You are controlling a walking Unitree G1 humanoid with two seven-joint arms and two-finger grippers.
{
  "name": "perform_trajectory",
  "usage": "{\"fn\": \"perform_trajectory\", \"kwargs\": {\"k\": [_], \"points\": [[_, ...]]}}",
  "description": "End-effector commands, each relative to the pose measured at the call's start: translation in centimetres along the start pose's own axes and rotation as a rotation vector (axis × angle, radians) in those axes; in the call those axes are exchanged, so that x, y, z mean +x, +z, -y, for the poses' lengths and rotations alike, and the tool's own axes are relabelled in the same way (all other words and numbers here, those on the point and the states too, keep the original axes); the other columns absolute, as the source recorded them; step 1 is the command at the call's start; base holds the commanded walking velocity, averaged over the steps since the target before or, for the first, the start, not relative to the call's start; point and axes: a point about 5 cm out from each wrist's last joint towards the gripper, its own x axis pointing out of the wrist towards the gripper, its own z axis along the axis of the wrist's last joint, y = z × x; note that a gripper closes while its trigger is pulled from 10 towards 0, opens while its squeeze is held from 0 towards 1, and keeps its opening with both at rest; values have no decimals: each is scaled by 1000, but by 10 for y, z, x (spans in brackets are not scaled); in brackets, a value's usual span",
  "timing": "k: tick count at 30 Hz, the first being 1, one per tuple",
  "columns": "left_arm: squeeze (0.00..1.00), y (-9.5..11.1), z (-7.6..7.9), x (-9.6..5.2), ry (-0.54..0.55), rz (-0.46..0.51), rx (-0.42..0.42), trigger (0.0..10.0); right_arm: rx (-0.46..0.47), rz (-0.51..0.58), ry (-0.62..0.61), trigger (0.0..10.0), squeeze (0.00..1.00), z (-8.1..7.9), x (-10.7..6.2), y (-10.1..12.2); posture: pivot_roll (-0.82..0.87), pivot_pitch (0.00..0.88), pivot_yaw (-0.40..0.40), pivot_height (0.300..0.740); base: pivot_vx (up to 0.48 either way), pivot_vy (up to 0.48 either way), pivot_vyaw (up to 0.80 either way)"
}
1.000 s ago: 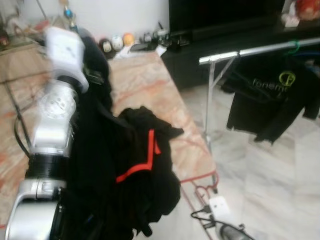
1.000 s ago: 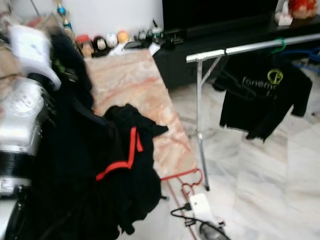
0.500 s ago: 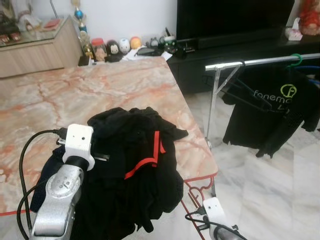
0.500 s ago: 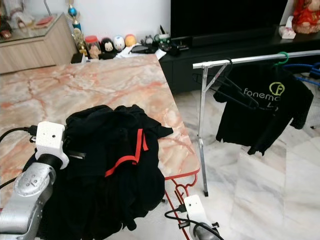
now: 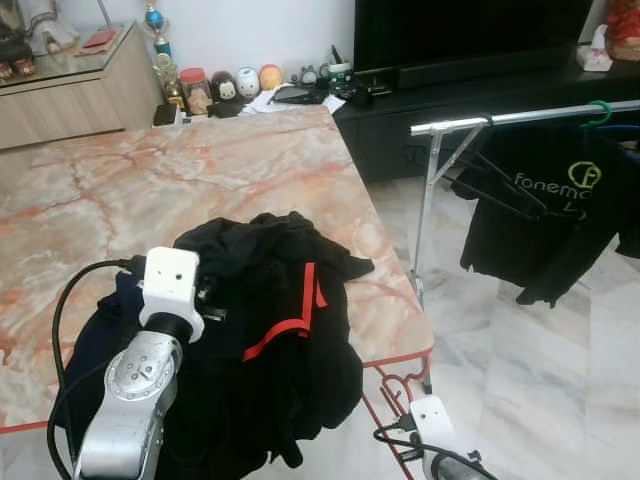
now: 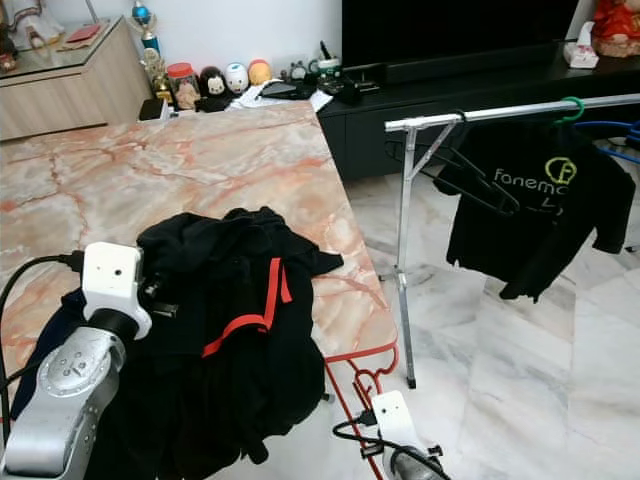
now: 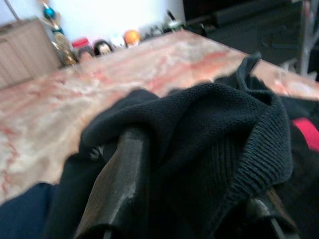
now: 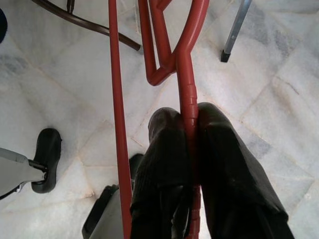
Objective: Hang hanger
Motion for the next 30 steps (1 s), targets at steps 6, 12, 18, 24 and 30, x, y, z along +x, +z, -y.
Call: {"fn": "perform_trajectory", "kwargs": {"k": [6, 12, 18, 24, 30], "points": [[1000, 3, 9, -15, -225, -26, 34, 10000, 0, -10, 14, 10000, 0, -5, 0, -4, -31, 0, 70, 740, 0, 0, 0], [1000, -2, 5, -25, -297, -83, 61, 10000, -4, -13, 14, 10000, 0, -5, -1, -4, -26, 0, 69, 740, 0, 0, 0], [1000, 4, 0, -32, -306, -69, 15, 10000, -5, -12, 15, 10000, 0, -4, 0, -4, -23, 0, 67, 740, 0, 0, 0], [1000, -9, -5, -54, -147, -81, -52, 10000, 2, -12, 8, 10000, 0, -1, 0, -3, -21, 0, 65, 740, 0, 0, 0], [380, -17, -7, -86, 30, -75, -127, 10000, 0, -17, 1, 10000, 0, 4, 0, -3, -2, 0, 41, 740, 0, 0, 0]]}}
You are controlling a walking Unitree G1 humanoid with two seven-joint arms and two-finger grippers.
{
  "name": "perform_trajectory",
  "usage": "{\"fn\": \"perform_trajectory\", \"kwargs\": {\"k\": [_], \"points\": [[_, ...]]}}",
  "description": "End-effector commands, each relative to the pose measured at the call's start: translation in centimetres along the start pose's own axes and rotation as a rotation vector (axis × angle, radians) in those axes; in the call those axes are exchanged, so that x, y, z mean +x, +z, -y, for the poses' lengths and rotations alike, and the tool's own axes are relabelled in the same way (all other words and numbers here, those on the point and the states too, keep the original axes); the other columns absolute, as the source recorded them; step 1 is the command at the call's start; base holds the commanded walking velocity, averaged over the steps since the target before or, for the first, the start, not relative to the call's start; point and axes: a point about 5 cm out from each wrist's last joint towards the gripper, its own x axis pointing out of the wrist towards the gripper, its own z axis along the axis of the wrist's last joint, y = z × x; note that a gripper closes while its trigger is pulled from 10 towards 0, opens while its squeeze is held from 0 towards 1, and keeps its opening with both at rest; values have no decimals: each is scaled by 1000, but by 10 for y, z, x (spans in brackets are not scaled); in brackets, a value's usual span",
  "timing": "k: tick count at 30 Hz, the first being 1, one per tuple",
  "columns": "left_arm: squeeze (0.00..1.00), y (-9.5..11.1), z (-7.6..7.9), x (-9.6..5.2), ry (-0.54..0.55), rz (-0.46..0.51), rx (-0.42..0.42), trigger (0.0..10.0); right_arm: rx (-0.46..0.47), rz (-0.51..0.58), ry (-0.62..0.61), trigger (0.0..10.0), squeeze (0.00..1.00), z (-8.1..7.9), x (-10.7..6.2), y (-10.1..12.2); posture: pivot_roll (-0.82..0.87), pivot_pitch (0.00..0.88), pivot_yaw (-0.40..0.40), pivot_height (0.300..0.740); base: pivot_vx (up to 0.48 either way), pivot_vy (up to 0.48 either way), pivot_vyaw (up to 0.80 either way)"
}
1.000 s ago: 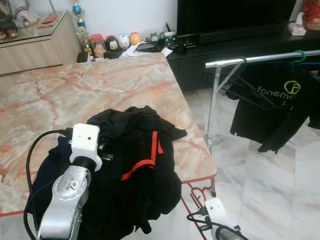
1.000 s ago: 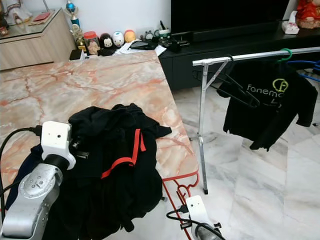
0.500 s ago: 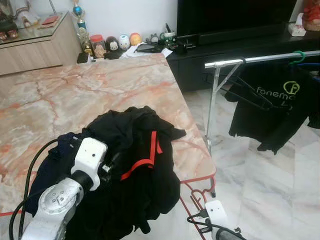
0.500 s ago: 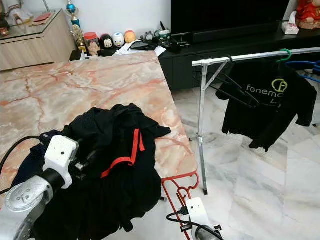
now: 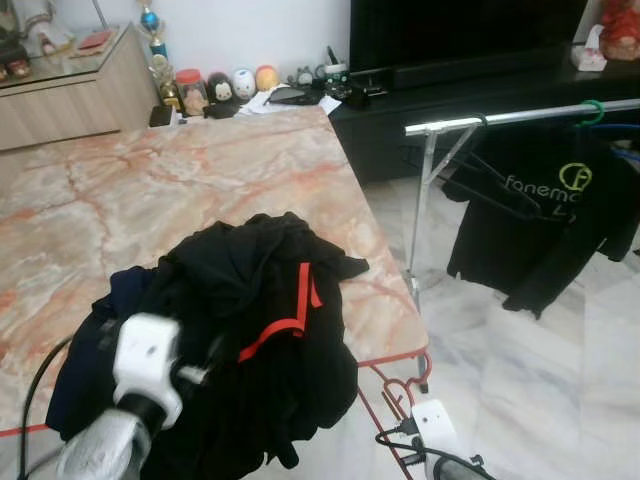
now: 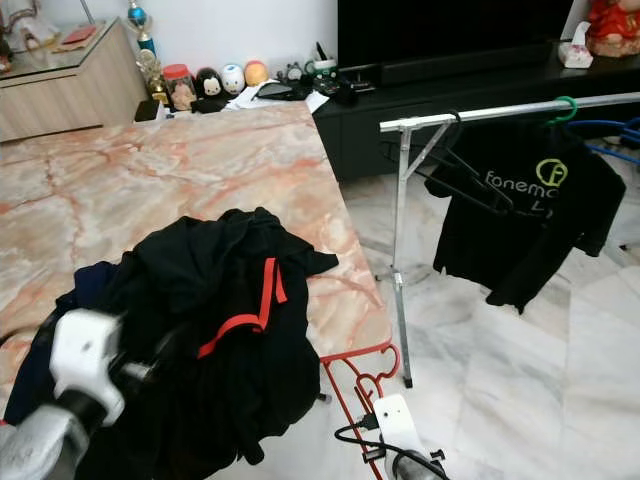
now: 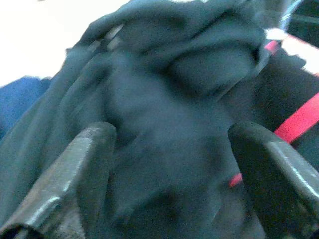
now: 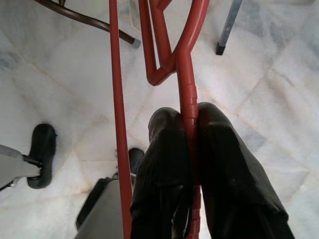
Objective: Hang hanger
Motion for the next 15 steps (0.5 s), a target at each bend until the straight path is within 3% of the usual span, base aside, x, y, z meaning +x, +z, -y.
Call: {"fn": "perform_trajectory", "kwargs": {"k": [1, 6, 7, 10, 11, 12, 14, 15], "points": [[380, 16, 1, -5, 27, 81, 6, 10000, 2, -1, 8, 10000, 0, -1, 0, 2, -2, 0, 41, 740, 0, 0, 0], [380, 17, 2, -8, 39, 85, -7, 10000, 0, -1, 8, 10000, 0, -1, 0, 2, -2, 0, 41, 740, 0, 0, 0], [0, 17, 2, -8, 39, 85, -7, 10000, 0, -1, 8, 10000, 0, -1, 0, 2, -2, 0, 41, 740, 0, 0, 0], [0, 20, -1, -10, 122, 125, -27, 10000, 3, -2, 3, 10000, 0, 1, 0, 2, 4, 0, 34, 740, 0, 0, 0], [0, 22, -7, 0, 228, 167, -5, 10000, 4, 0, 2, 10000, 0, 1, 0, 2, -11, 0, 26, 740, 0, 0, 0], [0, 22, -7, 0, 228, 167, -5, 10000, 4, 0, 2, 10000, 0, 1, 0, 2, -11, 0, 26, 740, 0, 0, 0], [0, 26, -3, 19, 328, 227, 31, 10000, 4, 6, -6, 10000, 0, 2, 1, 4, -18, 0, 26, 740, 0, 0, 0], [0, 26, -1, 19, 319, 228, 33, 10000, 4, 8, -8, 10000, 0, 2, 1, 5, -18, 0, 26, 740, 0, 0, 0]]}}
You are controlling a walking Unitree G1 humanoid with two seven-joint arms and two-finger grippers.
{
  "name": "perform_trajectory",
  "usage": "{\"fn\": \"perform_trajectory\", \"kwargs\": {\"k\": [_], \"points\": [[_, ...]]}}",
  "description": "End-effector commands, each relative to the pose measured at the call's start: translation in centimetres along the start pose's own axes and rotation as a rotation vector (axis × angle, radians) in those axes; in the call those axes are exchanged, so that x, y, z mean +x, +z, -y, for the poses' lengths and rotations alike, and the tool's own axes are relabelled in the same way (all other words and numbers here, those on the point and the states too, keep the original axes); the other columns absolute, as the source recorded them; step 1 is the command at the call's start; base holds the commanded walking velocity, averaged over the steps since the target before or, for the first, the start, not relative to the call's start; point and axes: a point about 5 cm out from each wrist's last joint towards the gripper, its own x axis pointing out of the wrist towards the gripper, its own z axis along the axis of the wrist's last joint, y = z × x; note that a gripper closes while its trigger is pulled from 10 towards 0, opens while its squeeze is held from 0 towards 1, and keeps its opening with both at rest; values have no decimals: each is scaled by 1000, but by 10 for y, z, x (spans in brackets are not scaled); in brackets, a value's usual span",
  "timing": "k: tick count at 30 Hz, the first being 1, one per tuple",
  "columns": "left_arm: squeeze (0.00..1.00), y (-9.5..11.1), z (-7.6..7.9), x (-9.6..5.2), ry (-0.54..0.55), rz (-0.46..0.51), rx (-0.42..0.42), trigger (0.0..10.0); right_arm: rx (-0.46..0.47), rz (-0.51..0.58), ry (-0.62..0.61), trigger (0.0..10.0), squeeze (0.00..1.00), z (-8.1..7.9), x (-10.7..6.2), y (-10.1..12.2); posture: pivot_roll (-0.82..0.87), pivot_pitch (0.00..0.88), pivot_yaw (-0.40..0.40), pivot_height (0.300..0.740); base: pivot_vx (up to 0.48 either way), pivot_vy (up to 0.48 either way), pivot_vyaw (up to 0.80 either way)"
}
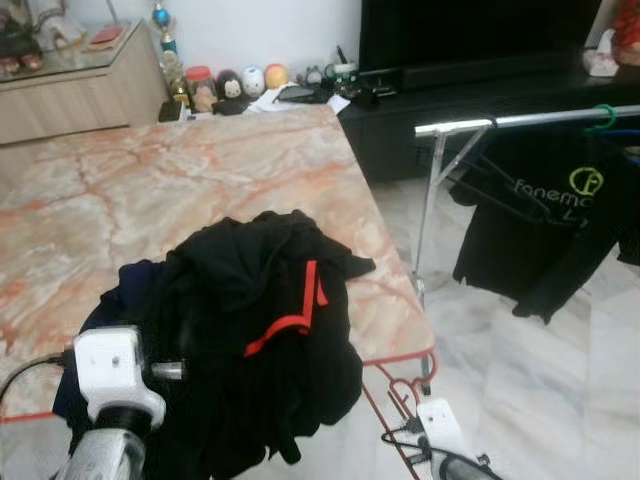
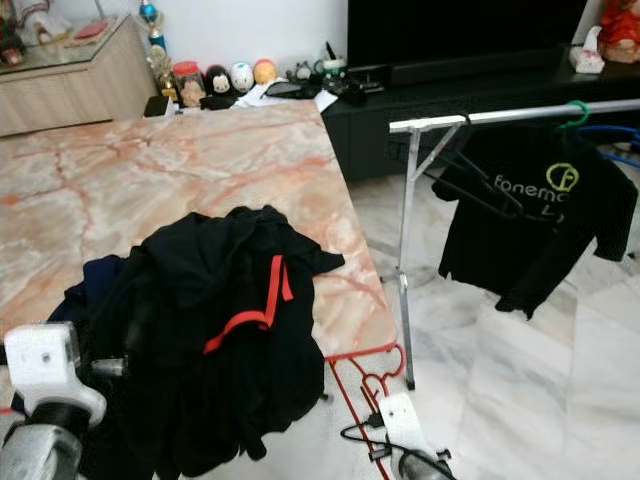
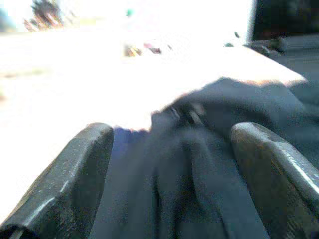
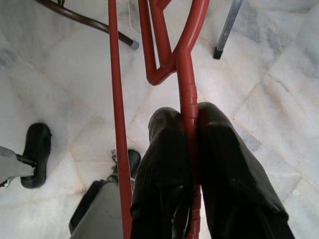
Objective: Hang hanger
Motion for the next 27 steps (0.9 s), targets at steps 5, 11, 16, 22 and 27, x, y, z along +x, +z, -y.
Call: {"fn": "perform_trajectory", "kwargs": {"k": [5, 11, 16, 22, 27], "points": [[0, -2, 1, 1, 14, 8, 54, 10000, 12, 11, -8, 10000, 0, -2, 1, 6, -17, 0, 31, 740, 0, -168, 0], [0, 3, 0, 8, 50, 58, 64, 10000, 7, 14, 1, 10000, 0, -5, 1, 6, -21, 0, 34, 740, 0, -451, 0], [0, 9, 5, 12, 35, 84, 48, 10000, 9, 12, -2, 10000, 0, -5, 1, 6, -24, 0, 36, 740, 0, -449, 0], [0, 6, 6, 11, 27, 75, 51, 10000, 11, 13, 1, 10000, 0, -5, 1, 6, -27, 0, 38, 740, 0, -448, 0], [0, 5, 7, 11, 21, 76, 52, 10000, 10, 11, 2, 10000, 0, -4, 1, 5, -26, 0, 37, 740, 0, -448, 0]]}}
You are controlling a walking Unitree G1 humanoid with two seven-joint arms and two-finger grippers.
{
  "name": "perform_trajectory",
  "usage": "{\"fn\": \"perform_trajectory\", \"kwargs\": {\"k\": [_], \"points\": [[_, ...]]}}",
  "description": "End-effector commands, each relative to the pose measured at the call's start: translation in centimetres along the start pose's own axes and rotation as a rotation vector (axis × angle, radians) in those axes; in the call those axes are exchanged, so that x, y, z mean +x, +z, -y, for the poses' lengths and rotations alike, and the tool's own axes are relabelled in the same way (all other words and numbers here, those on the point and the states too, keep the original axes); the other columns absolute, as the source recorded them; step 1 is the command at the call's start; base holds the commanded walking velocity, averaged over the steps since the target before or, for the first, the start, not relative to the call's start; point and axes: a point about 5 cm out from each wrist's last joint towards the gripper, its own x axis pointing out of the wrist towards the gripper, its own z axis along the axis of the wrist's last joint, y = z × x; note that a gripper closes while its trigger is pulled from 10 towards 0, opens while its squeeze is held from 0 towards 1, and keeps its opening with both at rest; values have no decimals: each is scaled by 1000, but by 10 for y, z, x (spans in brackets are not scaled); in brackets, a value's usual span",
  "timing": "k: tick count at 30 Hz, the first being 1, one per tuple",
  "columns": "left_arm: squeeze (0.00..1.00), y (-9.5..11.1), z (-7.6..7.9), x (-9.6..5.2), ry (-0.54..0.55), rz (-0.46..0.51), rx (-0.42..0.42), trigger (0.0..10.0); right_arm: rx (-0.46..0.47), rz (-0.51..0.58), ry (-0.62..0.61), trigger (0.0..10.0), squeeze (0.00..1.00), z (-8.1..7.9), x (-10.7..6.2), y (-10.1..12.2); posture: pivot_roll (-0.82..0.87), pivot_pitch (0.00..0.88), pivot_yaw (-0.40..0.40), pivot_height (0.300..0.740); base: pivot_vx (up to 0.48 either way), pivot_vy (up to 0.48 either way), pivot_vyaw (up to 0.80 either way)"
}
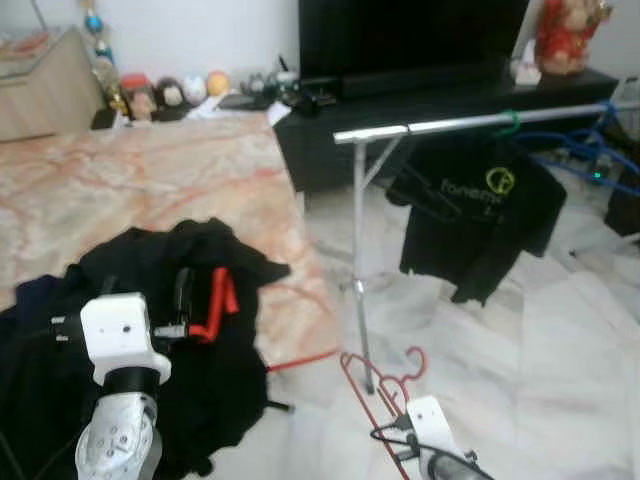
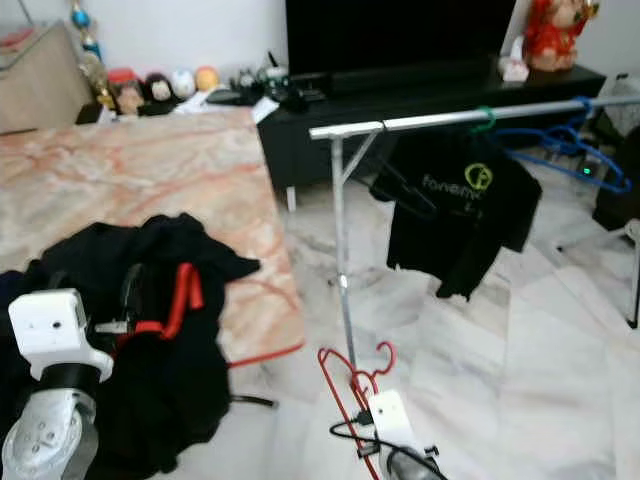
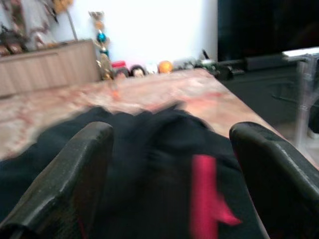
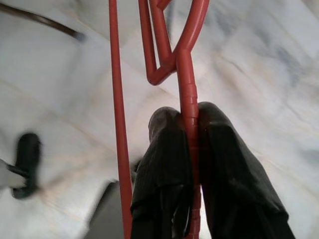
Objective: Hang hanger
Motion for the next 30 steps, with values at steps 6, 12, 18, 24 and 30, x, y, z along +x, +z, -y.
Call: {"fn": "perform_trajectory", "kwargs": {"k": [6, 12, 18, 24, 30], "points": [[0, 1, 0, 1, 2, 14, 6, 10000, 3, 1, -8, 10000, 0, 4, 0, 1, -28, 0, 36, 740, 0, -447, 0], [0, -3, 1, 4, -9, 8, 3, 10000, 5, 1, -7, 10000, 0, 4, 0, 1, -44, 0, 52, 740, 0, -456, 0], [0, -6, 0, 5, -17, 2, 5, 10000, 8, -7, -6, 10000, 0, 3, 0, -2, -45, 0, 61, 740, 0, -459, 0], [0, -11, 0, 4, -25, -13, 8, 10000, 6, -10, -3, 10000, 0, 3, -1, -4, -45, 0, 61, 740, 0, -460, 0], [0, -15, 1, 2, -28, -22, 8, 10000, 6, -12, -5, 10000, 0, 3, -1, -4, -45, 0, 57, 740, 0, -460, 0]]}}
